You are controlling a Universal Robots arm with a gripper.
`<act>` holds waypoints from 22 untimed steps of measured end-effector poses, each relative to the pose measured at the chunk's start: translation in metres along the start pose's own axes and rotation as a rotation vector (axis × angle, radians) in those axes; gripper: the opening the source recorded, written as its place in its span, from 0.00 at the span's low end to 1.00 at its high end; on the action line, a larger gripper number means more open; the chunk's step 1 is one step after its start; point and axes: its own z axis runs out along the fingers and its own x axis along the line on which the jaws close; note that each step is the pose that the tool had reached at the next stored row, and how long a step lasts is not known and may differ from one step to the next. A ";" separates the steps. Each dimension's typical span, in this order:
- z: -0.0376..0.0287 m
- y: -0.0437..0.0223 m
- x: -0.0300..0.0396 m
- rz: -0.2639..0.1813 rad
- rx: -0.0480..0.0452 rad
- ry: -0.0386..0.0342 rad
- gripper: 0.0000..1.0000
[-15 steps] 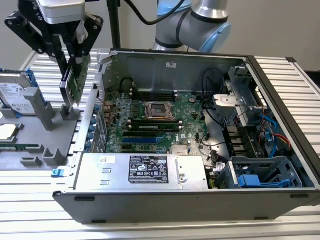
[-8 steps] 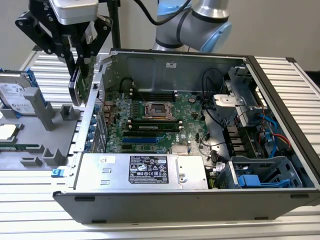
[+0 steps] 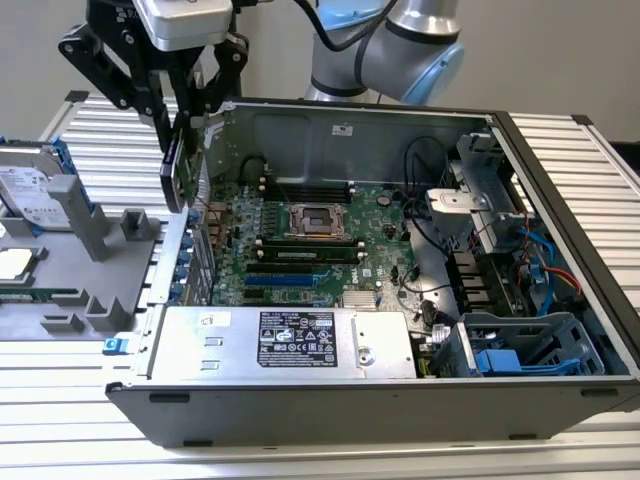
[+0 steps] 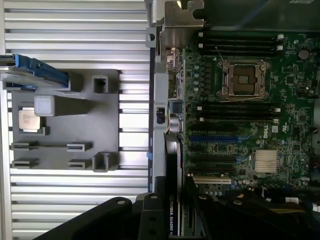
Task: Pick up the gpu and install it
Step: 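Pick up the gpu and move the gpu toward the slot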
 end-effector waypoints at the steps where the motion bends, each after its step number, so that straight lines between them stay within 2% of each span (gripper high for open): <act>1: 0.0000 0.0000 -0.0015 0.000 0.0000 0.0000 0.00; 22: 0.0002 0.0000 -0.0325 0.000 0.0000 0.0000 0.00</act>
